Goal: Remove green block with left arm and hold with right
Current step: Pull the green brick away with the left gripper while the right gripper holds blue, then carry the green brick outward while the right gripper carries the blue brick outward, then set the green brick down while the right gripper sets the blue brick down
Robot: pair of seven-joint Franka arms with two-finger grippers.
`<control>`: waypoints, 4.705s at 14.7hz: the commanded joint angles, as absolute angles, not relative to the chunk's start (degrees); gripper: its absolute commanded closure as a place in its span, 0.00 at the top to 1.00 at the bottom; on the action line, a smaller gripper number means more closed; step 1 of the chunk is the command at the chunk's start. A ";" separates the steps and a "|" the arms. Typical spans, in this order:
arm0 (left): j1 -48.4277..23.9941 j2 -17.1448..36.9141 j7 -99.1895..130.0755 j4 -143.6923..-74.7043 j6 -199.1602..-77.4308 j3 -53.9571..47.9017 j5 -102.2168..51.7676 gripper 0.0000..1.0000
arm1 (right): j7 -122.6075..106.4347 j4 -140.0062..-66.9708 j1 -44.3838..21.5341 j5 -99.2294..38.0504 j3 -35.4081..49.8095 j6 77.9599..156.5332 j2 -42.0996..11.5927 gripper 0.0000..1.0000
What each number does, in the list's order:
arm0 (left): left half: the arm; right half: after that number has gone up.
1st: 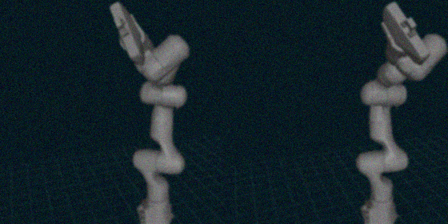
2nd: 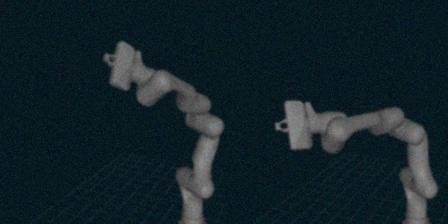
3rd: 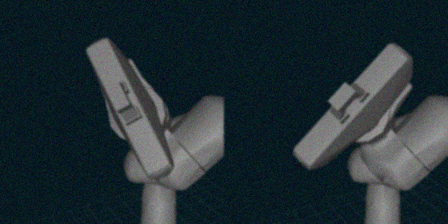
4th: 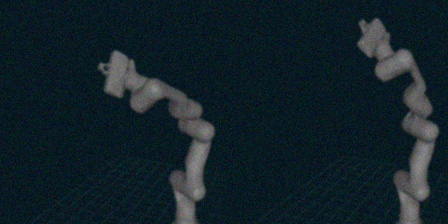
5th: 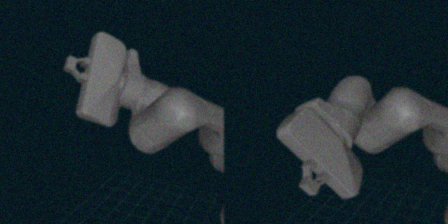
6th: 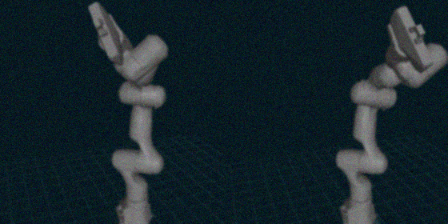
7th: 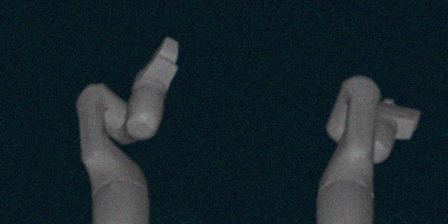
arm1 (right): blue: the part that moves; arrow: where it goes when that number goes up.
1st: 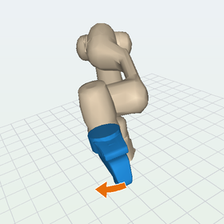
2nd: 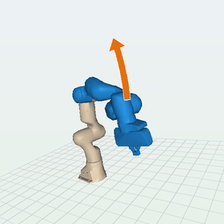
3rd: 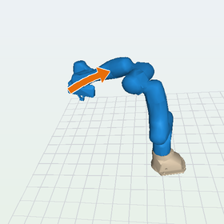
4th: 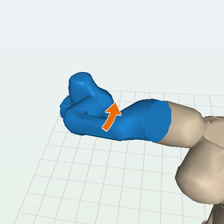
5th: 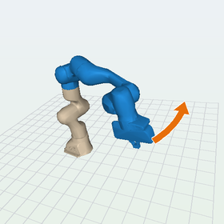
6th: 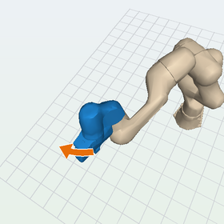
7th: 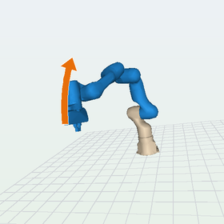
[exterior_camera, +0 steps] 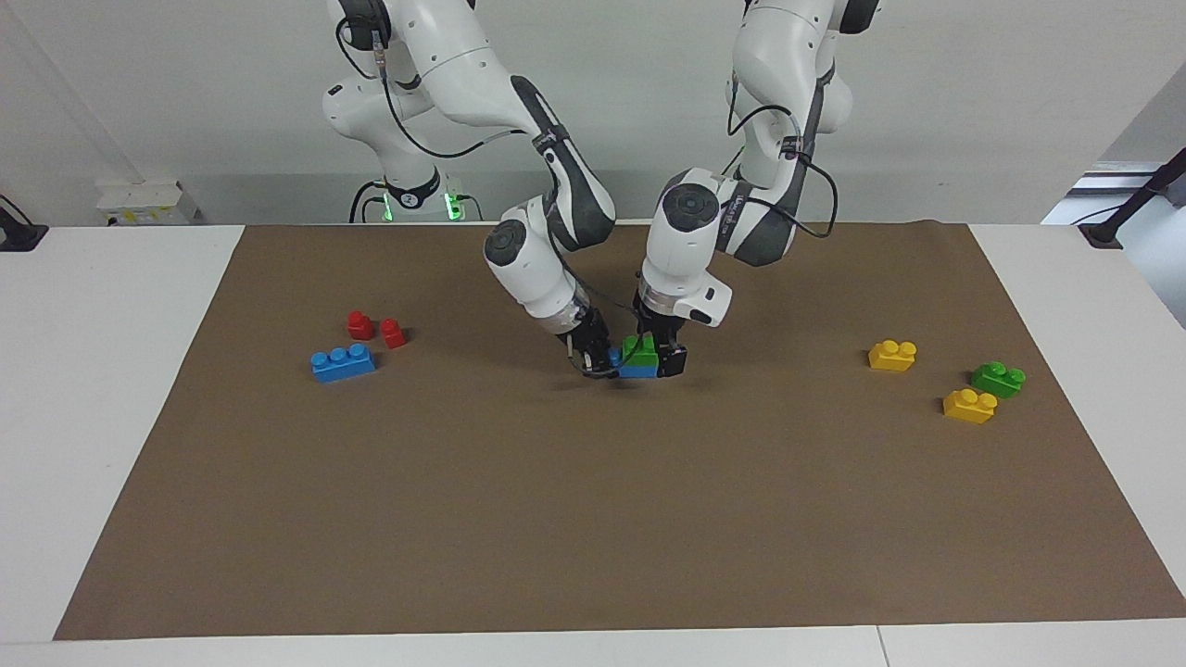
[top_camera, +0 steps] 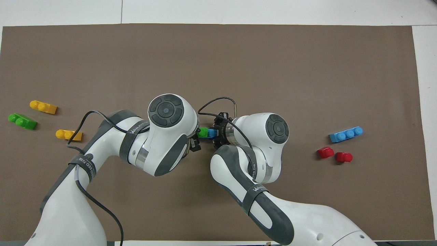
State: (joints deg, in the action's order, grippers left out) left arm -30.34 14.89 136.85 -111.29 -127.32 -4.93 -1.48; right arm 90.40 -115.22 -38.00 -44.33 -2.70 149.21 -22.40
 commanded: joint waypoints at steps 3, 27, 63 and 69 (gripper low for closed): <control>-31.99 14.50 137.55 -112.41 -128.67 -4.13 1.66 0.55 | 87.28 -116.46 -37.71 -46.23 -2.46 150.47 -22.15 0.00; -17.06 3.60 112.36 -110.13 -115.67 -3.69 1.49 0.00 | 79.64 -111.81 -25.25 -41.51 -3.25 133.10 -17.94 0.00; 5.19 19.60 45.28 -110.39 -132.98 -3.60 5.89 0.90 | 52.91 -113.47 5.01 -30.41 -3.16 123.57 -19.95 0.00; 4.92 19.16 42.10 -109.17 -131.58 -3.60 6.15 1.00 | 53.09 -112.94 4.57 -30.41 -3.16 122.78 -19.95 0.79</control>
State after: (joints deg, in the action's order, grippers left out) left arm 5.38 18.77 42.92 -110.73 -131.95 -3.81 5.17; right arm 54.13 -112.57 4.13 -31.49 -3.83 122.52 -20.50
